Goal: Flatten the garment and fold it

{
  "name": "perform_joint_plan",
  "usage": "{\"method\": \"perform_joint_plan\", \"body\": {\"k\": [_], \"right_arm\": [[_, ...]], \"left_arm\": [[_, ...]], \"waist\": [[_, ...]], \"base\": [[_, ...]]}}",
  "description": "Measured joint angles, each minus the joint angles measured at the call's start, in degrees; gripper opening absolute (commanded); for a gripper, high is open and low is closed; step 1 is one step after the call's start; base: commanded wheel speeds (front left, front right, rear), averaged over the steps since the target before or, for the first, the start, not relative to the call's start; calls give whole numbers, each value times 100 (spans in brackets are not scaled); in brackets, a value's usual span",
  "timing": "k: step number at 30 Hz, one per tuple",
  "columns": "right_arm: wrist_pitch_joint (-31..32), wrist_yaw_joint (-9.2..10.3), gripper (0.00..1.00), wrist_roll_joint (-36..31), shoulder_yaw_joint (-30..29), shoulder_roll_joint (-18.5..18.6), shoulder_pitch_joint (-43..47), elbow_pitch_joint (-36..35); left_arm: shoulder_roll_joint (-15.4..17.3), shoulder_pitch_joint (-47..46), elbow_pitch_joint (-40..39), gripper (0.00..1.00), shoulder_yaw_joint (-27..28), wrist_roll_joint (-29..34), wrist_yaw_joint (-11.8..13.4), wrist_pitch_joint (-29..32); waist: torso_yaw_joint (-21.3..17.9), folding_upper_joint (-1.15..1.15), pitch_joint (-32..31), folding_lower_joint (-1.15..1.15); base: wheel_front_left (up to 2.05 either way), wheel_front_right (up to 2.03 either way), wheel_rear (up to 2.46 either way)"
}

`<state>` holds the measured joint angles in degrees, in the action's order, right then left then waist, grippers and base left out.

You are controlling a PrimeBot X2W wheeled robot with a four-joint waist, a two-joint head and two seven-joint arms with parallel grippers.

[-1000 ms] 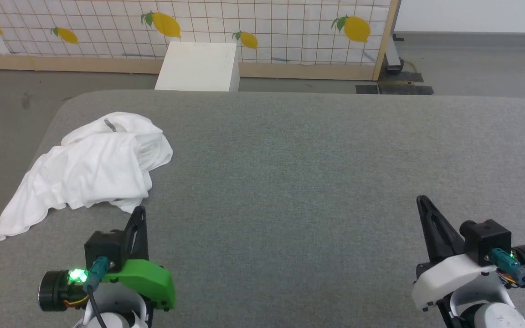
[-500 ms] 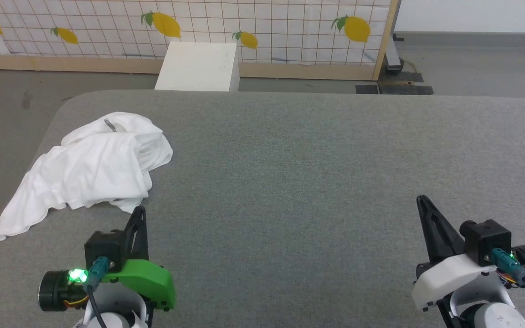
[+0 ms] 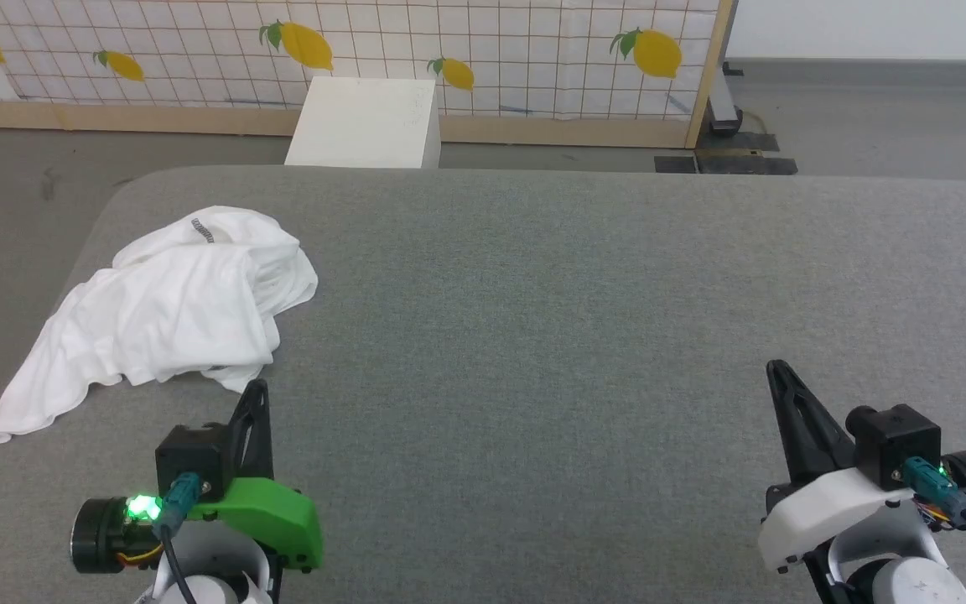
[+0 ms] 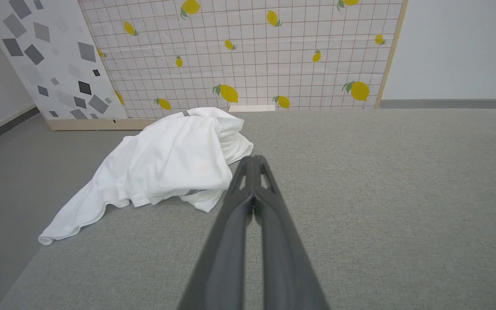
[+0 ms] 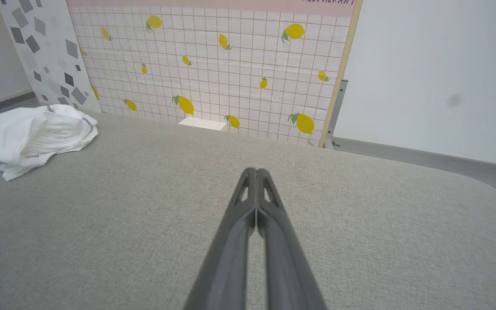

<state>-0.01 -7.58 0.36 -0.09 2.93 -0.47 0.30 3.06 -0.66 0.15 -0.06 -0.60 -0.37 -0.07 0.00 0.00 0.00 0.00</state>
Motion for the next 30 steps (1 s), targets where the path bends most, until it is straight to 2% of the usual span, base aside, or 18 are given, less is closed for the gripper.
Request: {"method": "perform_joint_plan", "body": {"k": [3,4,30], "right_arm": [[0,0,0,0,-1,0,0,0],[0,0,100,1,-1,0,0,1],[-204,0,100,182,-89,0,6,175]], "left_arm": [[0,0,0,0,-1,0,0,0],[0,0,1,100,-1,0,-1,-1],[0,-2,171,100,-90,-187,0,-205]], "waist": [[0,0,0,0],[0,0,0,0],[83,0,4,0]], "base": [[0,0,0],[0,0,0],[0,0,0]]}}
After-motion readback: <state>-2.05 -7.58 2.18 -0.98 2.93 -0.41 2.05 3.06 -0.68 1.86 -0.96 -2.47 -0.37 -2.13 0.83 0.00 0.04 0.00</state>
